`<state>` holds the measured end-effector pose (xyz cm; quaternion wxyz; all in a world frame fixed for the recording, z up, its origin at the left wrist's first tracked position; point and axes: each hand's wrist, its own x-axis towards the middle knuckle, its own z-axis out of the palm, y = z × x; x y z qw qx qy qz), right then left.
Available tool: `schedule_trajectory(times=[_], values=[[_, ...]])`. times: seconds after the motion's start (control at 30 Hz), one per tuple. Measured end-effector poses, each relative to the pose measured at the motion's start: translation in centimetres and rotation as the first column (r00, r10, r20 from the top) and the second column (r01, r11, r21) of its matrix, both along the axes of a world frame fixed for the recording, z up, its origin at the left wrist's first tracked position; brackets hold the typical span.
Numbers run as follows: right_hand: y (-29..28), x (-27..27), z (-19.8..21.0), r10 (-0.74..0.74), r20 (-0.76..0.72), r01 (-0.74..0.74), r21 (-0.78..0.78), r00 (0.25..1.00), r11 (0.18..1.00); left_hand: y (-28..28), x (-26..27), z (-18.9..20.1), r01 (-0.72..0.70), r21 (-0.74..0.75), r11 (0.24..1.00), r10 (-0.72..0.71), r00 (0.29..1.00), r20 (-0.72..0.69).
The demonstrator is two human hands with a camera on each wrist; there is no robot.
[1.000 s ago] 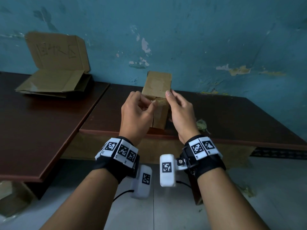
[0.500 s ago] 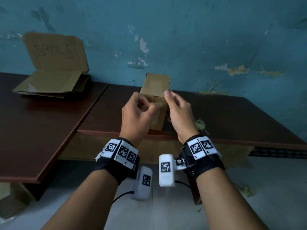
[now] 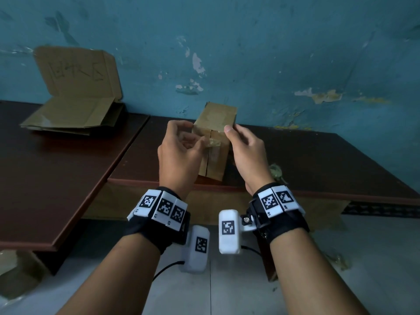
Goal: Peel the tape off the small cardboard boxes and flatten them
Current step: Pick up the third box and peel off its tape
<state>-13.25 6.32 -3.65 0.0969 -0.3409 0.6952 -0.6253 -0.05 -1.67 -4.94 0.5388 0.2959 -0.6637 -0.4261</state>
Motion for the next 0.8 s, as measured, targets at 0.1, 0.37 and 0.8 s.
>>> schedule_trajectory(times=[0.1, 0.37, 0.8], values=[[-0.1, 0.1, 0.1, -0.010, 0.023, 0.010, 0.000, 1.000, 1.000, 0.3, 0.2, 0.2, -0.066, 0.017, 0.998, 0.065, 0.997, 0.032], [-0.5, 0.2, 0.0, -0.028, 0.032, 0.029, -0.031, 0.999, 0.999, 0.2, 0.1, -0.2, -0.261, 0.079, 0.962, 0.248, 0.958, 0.141], [-0.8, 0.7, -1.3, 0.120, -0.089, -0.128, -0.081, 0.989, 0.988, 0.0, 0.4, 0.1, 0.128, 0.208, 0.970, -0.110, 0.989, -0.096]])
